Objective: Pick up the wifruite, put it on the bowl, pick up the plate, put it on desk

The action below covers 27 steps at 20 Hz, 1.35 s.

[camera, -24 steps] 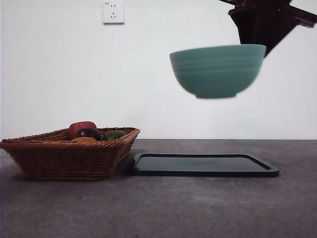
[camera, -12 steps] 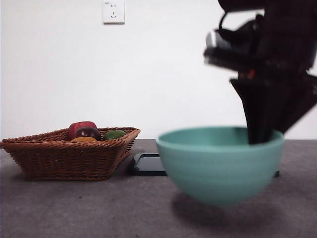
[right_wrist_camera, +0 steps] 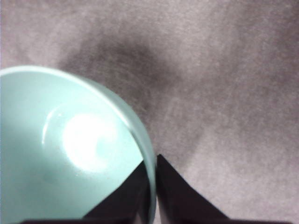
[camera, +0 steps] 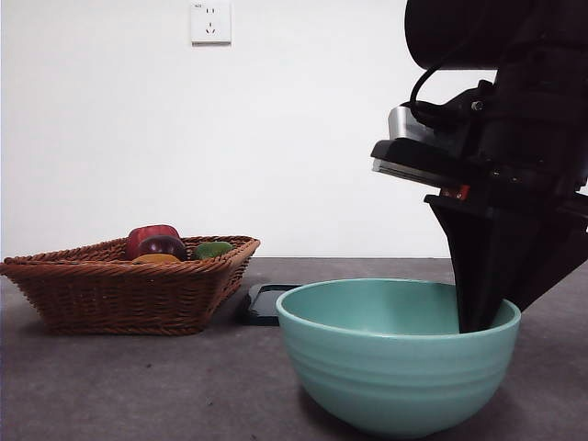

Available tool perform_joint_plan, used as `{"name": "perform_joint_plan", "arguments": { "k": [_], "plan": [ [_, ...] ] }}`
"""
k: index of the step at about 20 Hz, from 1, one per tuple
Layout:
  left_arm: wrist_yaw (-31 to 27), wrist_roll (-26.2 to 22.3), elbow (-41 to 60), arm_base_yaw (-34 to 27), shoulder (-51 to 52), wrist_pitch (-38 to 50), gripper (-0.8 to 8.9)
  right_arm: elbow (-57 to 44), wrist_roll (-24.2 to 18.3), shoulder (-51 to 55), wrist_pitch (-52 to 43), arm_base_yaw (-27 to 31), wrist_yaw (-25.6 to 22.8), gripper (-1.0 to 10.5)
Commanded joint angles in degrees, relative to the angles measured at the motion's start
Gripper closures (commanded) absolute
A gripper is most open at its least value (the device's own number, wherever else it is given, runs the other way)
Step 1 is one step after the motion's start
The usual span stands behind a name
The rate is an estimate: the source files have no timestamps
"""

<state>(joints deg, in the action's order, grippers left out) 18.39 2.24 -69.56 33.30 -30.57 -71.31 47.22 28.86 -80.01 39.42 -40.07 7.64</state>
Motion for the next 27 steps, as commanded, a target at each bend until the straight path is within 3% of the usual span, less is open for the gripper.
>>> {"name": "perform_joint_plan", "arguments": {
  "k": [1,2,6,10,23,27],
  "plan": [
    [0.31,-0.04,-0.66,0.48,-0.13,0.63,3.13,0.33,0.79,-0.9,-0.44,-0.48,-0.2,9.4],
    [0.31,-0.04,-0.66,0.48,-0.13,0.63,3.13,0.33,0.76,-0.9,-0.44,-0.48,-0.48,9.0],
    [0.31,-0.04,-0.66,0.48,-0.13,0.59,3.13,0.39,0.76,-0.59,-0.35,-0.46,-3.21,5.6],
    [0.31,-0.02,-0.66,0.48,-0.09,0.57,3.13,0.52,0.7,3.89,0.76,-0.28,-3.21,4.0],
    [0.31,-0.04,-0.66,0.48,-0.09,0.61,3.13,1.33,-0.87,51.1,21.77,-0.72,-3.13,3.9],
    [0.31,-0.07,-0.66,0.48,-0.09,0.72,3.13,4.79,-2.4,60.59,28.15,-0.72,-3.13,3.9]
  ]
}}
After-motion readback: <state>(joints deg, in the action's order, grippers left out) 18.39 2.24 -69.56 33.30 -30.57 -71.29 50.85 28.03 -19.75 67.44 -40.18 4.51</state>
